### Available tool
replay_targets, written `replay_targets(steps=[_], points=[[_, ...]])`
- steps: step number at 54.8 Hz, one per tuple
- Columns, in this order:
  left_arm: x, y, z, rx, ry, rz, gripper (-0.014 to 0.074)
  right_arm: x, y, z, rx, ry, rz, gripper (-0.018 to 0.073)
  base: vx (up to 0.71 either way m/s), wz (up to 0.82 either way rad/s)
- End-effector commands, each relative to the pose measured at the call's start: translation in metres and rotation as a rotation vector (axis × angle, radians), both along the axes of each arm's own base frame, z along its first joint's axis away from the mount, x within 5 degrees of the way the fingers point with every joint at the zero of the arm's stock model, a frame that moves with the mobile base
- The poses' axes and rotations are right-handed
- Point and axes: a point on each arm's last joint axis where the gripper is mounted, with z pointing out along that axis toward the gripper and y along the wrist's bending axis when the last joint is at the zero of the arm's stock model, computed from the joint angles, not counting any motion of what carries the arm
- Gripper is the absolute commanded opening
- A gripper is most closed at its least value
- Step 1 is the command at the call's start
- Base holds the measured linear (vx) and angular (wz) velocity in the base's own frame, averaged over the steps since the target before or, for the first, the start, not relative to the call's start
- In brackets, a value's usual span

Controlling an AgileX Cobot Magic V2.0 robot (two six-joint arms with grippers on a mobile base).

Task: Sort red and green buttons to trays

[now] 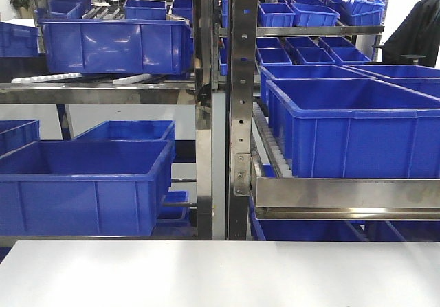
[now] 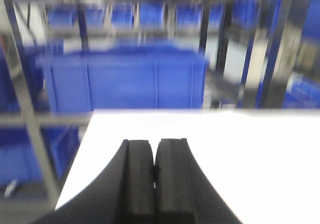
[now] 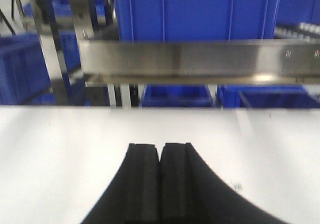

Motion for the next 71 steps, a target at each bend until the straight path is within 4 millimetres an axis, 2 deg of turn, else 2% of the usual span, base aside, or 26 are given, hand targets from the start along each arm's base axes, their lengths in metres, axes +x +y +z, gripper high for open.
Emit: replay_targets(steps=[1, 7, 12, 27, 33, 41, 52, 71], points=[[0.01, 0.002, 0.012, 0.074, -0.017, 0.005, 0.0035, 0.011, 0.0, 0.012, -0.006, -0.026, 0.002, 0.0001, 0.0, 0.0], [0.019, 0.005, 0.006, 0.169, 0.065, 0.013, 0.0087, 0.019, 0.001, 0.006, -0.007, 0.035, 0.002, 0.002, 0.0, 0.0], [0.027, 0.005, 0.001, 0.176, 0.123, 0.011, 0.0165, 0.025, 0.001, 0.002, -0.007, 0.076, 0.002, 0.005, 0.0, 0.0], [0.047, 0.001, -0.013, 0.056, 0.256, -0.002, 0.0573, 0.032, 0.001, -0.004, -0.008, 0.129, 0.002, 0.018, 0.0, 0.0], [0.058, 0.0, -0.014, 0.064, 0.244, -0.011, 0.0679, 0.032, 0.001, -0.004, -0.007, 0.127, 0.002, 0.0222, 0.0, 0.0], [0.076, -0.001, -0.023, 0.046, 0.288, -0.014, 0.0683, 0.032, 0.001, -0.004, -0.005, 0.128, 0.002, 0.0256, 0.0, 0.0], [0.1, 0.0, -0.051, 0.017, 0.462, 0.004, 0.0638, 0.032, 0.001, -0.004, -0.005, 0.128, 0.002, 0.0258, 0.0, 0.0], [0.145, 0.002, -0.042, 0.031, 0.507, 0.038, 0.0618, 0.032, 0.001, -0.004, -0.005, 0.128, 0.002, 0.0258, 0.0, 0.0]])
